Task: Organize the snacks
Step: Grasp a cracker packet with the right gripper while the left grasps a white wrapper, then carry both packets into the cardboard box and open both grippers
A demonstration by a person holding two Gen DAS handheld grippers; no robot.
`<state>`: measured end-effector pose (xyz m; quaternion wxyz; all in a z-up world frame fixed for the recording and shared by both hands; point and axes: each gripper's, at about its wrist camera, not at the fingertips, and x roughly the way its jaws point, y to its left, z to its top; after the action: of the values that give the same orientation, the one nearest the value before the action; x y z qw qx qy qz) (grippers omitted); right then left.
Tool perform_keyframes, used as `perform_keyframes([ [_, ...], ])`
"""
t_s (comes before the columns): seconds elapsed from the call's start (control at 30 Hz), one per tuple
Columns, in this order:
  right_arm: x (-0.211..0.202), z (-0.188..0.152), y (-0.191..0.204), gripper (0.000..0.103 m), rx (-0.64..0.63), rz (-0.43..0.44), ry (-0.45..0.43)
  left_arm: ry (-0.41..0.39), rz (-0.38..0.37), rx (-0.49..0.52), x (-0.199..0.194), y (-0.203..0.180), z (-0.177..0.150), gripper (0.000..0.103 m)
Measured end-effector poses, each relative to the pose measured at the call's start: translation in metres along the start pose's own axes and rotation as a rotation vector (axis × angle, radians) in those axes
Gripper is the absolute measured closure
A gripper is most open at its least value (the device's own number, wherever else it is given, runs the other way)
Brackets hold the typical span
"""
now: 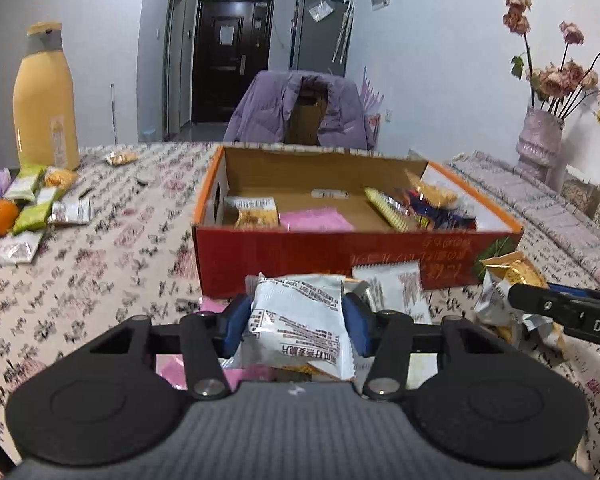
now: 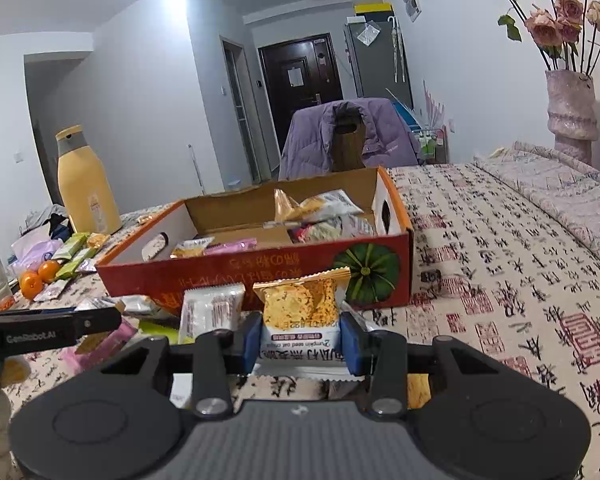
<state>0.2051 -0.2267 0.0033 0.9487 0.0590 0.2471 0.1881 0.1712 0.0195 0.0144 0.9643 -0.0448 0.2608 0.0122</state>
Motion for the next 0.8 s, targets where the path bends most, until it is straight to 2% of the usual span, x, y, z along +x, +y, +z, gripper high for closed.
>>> perform_keyframes([
  [0.43,0.014,0.047,0.023,0.063,-0.069,0.033,-0.101,-0.145,0.014,0.047,-0.005,-0.015,0.05,0.051],
  [0.8,0.046,0.086,0.037,0.063,-0.126,0.031,-0.132,-0.176,0.014,0.04,0.024,-0.018,0.083,0.051],
])
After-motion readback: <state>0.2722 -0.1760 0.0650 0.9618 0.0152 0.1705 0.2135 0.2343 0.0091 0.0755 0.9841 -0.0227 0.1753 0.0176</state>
